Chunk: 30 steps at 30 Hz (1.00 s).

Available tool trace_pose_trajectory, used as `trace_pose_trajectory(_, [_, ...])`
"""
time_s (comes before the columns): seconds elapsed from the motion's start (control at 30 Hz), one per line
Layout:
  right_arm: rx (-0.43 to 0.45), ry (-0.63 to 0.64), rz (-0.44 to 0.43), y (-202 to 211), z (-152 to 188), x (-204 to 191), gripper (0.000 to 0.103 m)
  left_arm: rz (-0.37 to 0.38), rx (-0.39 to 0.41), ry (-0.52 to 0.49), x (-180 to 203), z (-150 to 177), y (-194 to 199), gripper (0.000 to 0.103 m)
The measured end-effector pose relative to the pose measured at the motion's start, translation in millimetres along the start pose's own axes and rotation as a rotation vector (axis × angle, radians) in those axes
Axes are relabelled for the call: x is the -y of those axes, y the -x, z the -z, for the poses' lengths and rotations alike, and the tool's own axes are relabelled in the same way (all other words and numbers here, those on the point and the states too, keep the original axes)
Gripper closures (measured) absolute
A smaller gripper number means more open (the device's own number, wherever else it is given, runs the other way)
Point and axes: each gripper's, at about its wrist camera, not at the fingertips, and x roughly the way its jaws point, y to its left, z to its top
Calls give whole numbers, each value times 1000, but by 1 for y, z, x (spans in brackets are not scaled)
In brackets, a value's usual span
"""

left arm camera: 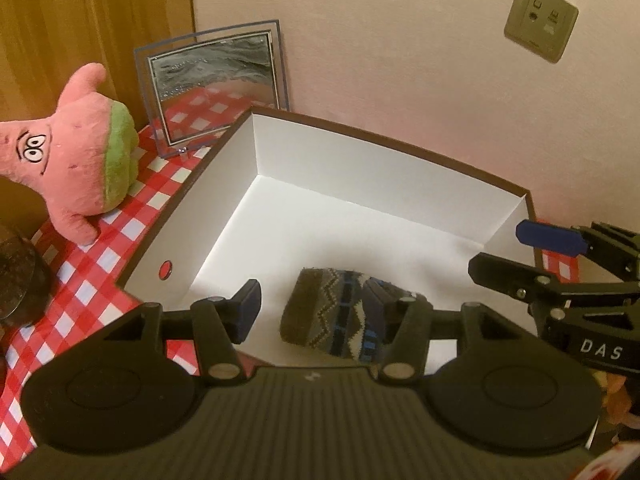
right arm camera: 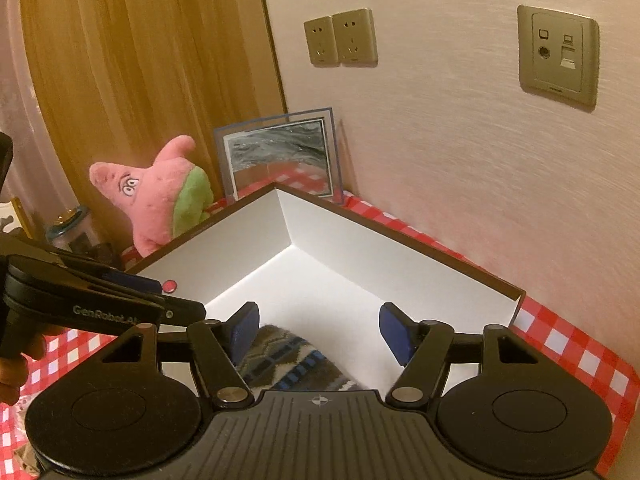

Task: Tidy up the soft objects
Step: 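Carry the striped sock into the brown box and open the right tool, then move the right tool back to the packaged cream socks and grasp them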

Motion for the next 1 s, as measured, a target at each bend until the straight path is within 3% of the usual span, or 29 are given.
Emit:
trace_pose_trajectory(0.63, [39,-30,-72,85,28,-6,36,-2,82,76,9,53,98,50])
trace_pose_trajectory(1.0, [47,81,-168,122,63,-36,36,-87,92,165,5,130,163,50])
